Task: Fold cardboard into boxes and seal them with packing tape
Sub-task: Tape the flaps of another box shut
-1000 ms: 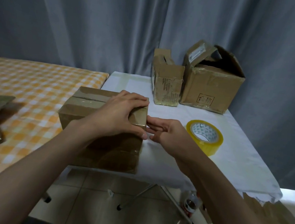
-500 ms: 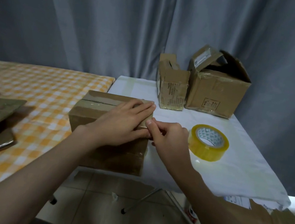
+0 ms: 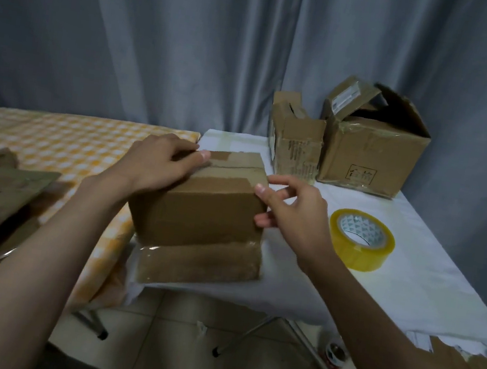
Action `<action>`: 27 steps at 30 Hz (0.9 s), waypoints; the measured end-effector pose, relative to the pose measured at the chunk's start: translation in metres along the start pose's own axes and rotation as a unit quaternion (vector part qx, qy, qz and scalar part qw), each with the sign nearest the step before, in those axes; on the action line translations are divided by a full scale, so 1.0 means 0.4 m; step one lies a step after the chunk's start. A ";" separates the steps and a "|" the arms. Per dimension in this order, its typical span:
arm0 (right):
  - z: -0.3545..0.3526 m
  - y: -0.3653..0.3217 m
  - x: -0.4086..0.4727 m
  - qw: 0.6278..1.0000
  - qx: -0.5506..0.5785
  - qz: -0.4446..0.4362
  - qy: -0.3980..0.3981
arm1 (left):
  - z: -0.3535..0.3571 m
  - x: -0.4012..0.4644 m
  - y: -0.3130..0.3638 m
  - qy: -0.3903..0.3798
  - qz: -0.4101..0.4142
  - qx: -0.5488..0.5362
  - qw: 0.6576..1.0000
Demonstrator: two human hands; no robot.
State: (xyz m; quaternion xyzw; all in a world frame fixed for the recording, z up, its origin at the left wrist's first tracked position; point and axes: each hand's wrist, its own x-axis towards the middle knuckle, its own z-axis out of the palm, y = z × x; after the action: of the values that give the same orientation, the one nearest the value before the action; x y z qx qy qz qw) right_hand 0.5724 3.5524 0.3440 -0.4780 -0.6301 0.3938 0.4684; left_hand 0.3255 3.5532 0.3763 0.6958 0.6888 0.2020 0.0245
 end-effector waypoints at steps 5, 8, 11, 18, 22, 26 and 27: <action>0.019 0.007 0.086 0.997 0.033 0.018 0.069 | -0.001 -0.019 -0.015 0.033 0.021 -0.073 0.997; 0.031 0.019 0.123 0.996 0.014 0.021 0.089 | 0.007 -0.022 -0.025 0.019 0.024 -0.060 0.998; 0.042 0.029 0.151 0.997 0.034 0.041 0.063 | 0.005 -0.030 -0.031 0.008 0.033 -0.078 0.996; 0.047 0.031 0.166 0.979 0.135 0.108 -0.108 | 0.024 -0.053 0.031 0.007 0.070 -0.126 0.989; -0.016 0.019 0.161 0.991 0.002 0.049 -0.125 | 0.053 -0.061 0.064 0.043 0.077 -0.101 0.991; -0.140 0.062 0.147 0.962 -0.268 0.043 -0.010 | 0.076 -0.061 0.084 0.053 0.090 -0.062 0.993; -0.176 0.077 0.136 0.945 -0.323 0.059 -0.002 | 0.079 -0.059 0.087 0.055 0.093 -0.045 0.993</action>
State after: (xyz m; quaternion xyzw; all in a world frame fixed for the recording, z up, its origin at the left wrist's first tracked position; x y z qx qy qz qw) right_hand 0.6421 3.6156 0.3441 -0.6392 -0.6951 0.1972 0.2635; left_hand 0.3693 3.5363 0.3525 0.7430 0.6115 0.2723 -0.0006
